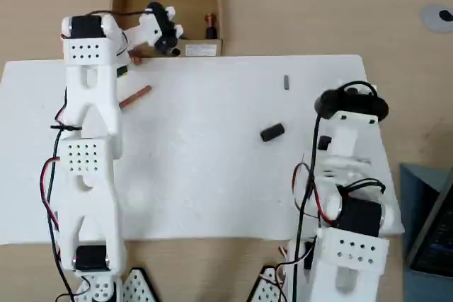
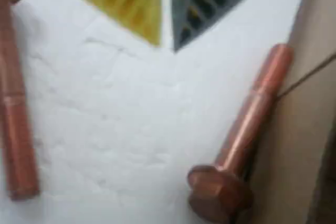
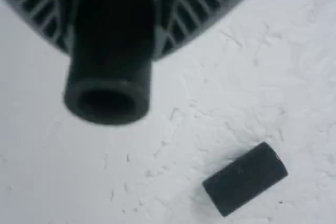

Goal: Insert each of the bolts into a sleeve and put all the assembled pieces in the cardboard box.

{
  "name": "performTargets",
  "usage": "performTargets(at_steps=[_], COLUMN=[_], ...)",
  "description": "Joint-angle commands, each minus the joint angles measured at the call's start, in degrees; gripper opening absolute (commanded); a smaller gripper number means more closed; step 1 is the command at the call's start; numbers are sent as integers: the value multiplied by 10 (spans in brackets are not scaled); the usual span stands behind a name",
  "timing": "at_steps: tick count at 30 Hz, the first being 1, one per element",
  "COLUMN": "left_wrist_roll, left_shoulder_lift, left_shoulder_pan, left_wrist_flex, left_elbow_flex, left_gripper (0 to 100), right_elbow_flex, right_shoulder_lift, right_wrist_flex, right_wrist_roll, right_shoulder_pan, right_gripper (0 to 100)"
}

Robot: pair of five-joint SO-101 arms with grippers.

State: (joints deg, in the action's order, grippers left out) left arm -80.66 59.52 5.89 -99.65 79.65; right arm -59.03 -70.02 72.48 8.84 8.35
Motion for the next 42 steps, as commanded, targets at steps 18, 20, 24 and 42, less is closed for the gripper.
performTargets(at_steps=[18,20,24,42], left_wrist_roll=[14,14,12,10], left_shoulder_lift=[90,89,91,95], left_shoulder_pan=[12,12,12,12], left_wrist_flex=[124,125,138,29], left_elbow_flex=[33,34,32,-9], left_gripper=[128,128,128,128], right_elbow_flex=[0,0,0,0], right_shoulder_lift=[-8,-8,-8,-8], right_wrist_flex=[-10,-10,-10,-10], right_wrist_roll=[4,4,4,4], right_shoulder_pan=[2,2,2,2], right_gripper=[9,9,9,9])
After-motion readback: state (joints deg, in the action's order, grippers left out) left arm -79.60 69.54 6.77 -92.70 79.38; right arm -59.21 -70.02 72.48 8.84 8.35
